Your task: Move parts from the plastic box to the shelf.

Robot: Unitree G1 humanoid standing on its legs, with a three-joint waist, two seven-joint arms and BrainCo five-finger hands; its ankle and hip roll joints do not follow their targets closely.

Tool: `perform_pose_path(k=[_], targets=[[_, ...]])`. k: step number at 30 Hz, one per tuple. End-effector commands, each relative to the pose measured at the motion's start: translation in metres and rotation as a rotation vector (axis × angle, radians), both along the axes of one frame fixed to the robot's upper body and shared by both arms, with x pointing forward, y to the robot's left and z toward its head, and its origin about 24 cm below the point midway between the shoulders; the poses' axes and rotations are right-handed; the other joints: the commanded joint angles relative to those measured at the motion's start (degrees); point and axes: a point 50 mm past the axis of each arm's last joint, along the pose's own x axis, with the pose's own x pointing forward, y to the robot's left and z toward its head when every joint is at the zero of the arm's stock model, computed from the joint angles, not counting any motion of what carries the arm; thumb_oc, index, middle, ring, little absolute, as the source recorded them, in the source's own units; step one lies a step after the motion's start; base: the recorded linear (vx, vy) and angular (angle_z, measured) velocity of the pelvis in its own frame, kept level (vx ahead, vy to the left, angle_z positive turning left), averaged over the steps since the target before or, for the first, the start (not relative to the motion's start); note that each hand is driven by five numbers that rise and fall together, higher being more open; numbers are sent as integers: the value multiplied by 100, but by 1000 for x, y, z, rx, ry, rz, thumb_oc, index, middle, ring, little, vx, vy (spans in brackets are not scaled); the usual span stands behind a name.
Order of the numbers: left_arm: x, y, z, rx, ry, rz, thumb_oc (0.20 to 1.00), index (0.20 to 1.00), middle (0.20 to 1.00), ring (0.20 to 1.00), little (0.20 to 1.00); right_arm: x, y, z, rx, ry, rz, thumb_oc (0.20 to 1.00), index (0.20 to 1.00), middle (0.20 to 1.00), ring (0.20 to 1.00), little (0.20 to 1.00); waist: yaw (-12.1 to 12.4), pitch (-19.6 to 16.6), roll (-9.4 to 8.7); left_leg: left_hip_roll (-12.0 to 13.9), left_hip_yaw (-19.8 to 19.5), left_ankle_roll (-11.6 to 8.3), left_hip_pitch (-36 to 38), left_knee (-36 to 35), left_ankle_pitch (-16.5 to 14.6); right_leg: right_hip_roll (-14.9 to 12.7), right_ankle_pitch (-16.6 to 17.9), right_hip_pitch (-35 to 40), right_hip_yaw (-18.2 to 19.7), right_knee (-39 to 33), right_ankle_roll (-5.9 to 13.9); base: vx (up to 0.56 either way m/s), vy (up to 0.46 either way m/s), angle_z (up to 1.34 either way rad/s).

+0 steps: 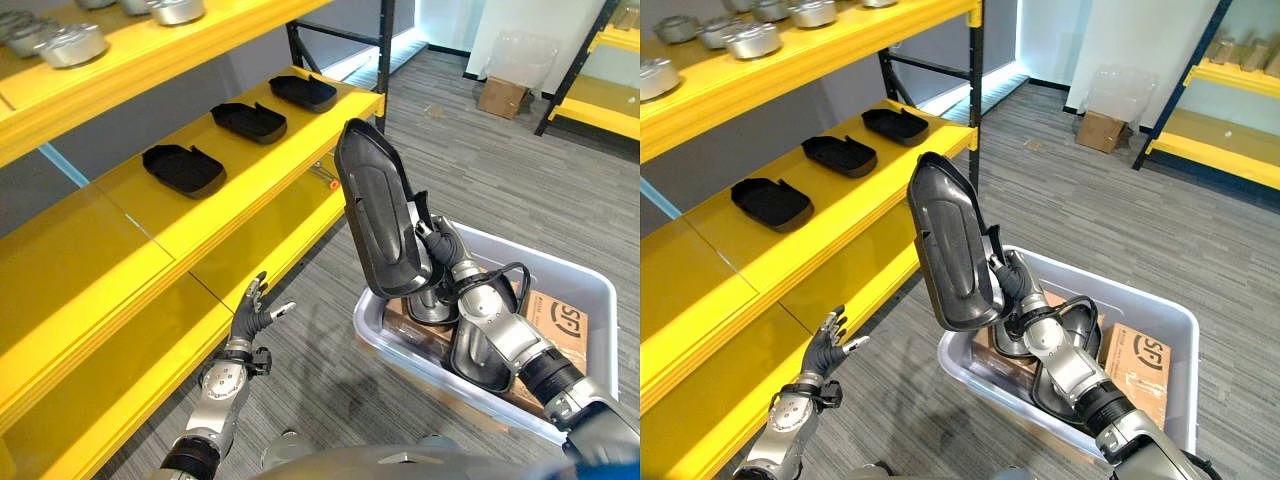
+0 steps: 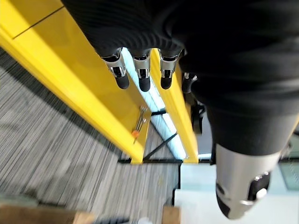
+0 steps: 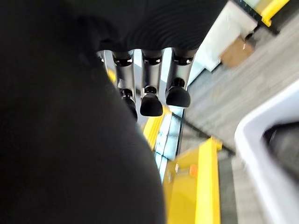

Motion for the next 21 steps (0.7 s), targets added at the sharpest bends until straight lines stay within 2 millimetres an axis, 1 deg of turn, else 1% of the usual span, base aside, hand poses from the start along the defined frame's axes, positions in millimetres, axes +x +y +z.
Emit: perform_pose_path(k=[1, 2, 4, 6, 10, 12, 16, 17, 19, 21], targets=[[0, 9, 16, 55, -86, -25, 1000, 1000, 1000, 1000, 1000, 9, 20, 32, 102, -120, 71, 200, 200, 200, 200, 200, 140, -94, -19, 386, -283, -450, 344, 124, -311, 593, 113, -281, 505, -5, -120, 13, 436, 54], [-3, 11, 15, 58, -79, -35, 1000, 1000, 1000, 1000, 1000, 9, 23, 31, 111, -106, 77, 200, 200, 200, 200, 200, 184, -79, -2, 300, -343, -410, 417, -21, -317, 525, 180, -284, 531, 3, -29, 9, 359, 52], [-5, 11, 15, 64, -84, -51, 1000, 1000, 1000, 1000, 1000, 8, 27, 29, 129, -91, 83, 200, 200, 200, 200, 200, 250, -61, 8, 238, -402, -379, 443, -125, -292, 458, 259, -294, 517, -10, 73, 3, 352, 28], [-7, 10, 17, 72, -99, -81, 1000, 1000, 1000, 1000, 1000, 5, 31, 28, 141, -87, 93, 200, 200, 200, 200, 200, 336, -50, 17, 159, -377, -348, 472, -247, -266, 339, 360, -300, 422, -43, 224, -35, 313, 2], [-3, 4, 26, 67, -145, -134, 1000, 1000, 1000, 1000, 1000, 4, 34, 29, 154, -81, 99, 200, 200, 200, 200, 200, 433, -43, 34, 70, -342, -292, 441, -374, -239, 206, 450, -390, 273, -17, 393, -69, 232, 13], [3, -2, 34, 57, -182, -180, 1000, 1000, 1000, 1000, 1000, 6, 35, 32, 151, -85, 101, 200, 200, 200, 200, 200, 488, -38, 51, -4, -361, -227, 389, -442, -225, 133, 449, -486, 201, 94, 479, -83, 241, 28], [7, -9, 40, 82, -202, -229, 1000, 1000, 1000, 1000, 1000, 10, 37, 38, 151, -100, 110, 200, 200, 200, 200, 200, 620, -22, 73, -111, -491, -158, 267, -493, -186, 93, 415, -515, 124, 232, 521, -83, 259, 43], [6, -10, 39, 72, -186, -227, 1000, 1000, 1000, 1000, 1000, 11, 40, 42, 154, -102, 118, 200, 200, 200, 200, 200, 749, -20, 104, -267, -504, -88, 225, -576, -181, 23, 403, -499, -78, 367, 521, -85, 298, 19], [4, -9, 37, 72, -178, -226, 1000, 1000, 1000, 1000, 1000, 12, 43, 42, 160, -96, 117, 200, 200, 200, 200, 200, 813, -16, 123, -328, -492, -69, 238, -634, -177, -31, 441, -514, -195, 419, 516, -87, 238, 12], [2, -7, 35, 60, -170, -217, 1000, 1000, 1000, 1000, 1000, 14, 45, 43, 161, -97, 112, 200, 200, 200, 200, 200, 866, -9, 175, -370, -493, -39, 189, -646, -171, -39, 304, -535, -254, 642, 477, -81, 155, 4]])
